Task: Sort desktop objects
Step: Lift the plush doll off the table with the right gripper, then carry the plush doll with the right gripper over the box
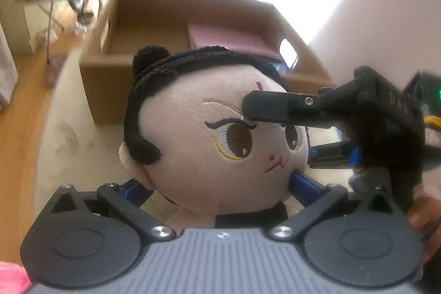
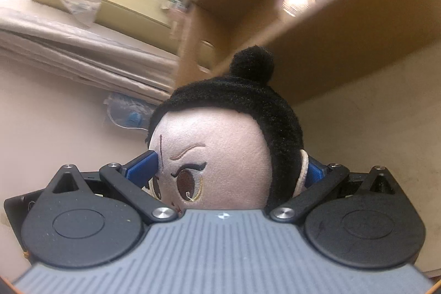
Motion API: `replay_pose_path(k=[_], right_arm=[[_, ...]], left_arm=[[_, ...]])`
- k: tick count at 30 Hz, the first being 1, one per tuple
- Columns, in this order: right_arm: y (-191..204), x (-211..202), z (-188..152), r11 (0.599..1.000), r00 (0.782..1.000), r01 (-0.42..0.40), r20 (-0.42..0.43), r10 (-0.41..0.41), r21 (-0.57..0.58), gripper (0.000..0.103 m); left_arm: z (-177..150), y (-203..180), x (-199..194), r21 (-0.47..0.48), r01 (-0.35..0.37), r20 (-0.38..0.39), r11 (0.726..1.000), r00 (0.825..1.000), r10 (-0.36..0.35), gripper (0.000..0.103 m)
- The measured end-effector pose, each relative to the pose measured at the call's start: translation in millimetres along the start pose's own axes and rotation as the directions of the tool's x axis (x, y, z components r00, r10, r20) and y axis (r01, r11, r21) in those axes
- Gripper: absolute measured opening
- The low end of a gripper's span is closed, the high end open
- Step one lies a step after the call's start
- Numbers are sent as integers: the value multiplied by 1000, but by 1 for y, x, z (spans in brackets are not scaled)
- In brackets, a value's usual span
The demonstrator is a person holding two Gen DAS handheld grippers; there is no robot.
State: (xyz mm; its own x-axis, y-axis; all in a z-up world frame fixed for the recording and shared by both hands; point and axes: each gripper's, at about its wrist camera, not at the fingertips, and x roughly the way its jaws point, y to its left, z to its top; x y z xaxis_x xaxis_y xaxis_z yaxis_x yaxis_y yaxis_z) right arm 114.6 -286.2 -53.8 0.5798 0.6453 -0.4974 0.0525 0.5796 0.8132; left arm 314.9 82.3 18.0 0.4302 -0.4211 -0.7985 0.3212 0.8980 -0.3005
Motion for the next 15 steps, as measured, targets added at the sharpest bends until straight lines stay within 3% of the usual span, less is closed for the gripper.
replay_pose_path(k=[3,5,7,9,10,15], right_arm=[[28,-10,9,997,999,-29,38,31,-69,103],[46,-18,17,992,997,-45,61,52,-118,103],[62,-25,25,984,994,-59,83,74,-170,103],[79,-28,34,973,990,-71,102,95,-219,103],[86,-29,40,968,989,-75,109,104,-239,103],[114,-29,66,945,979,-83,150,136,-315,103]], left_arm=[[23,6,-18,17,-10,76,1000,997,8,103],[36,-26,-2,25,-18,130,1000,991,15,103],[48,-19,-10,31,-23,176,999,984,17,103],[41,-60,16,36,-33,222,999,975,24,103],[22,-85,27,38,-36,239,999,971,26,103],[66,-67,30,53,-45,322,998,947,25,103]])
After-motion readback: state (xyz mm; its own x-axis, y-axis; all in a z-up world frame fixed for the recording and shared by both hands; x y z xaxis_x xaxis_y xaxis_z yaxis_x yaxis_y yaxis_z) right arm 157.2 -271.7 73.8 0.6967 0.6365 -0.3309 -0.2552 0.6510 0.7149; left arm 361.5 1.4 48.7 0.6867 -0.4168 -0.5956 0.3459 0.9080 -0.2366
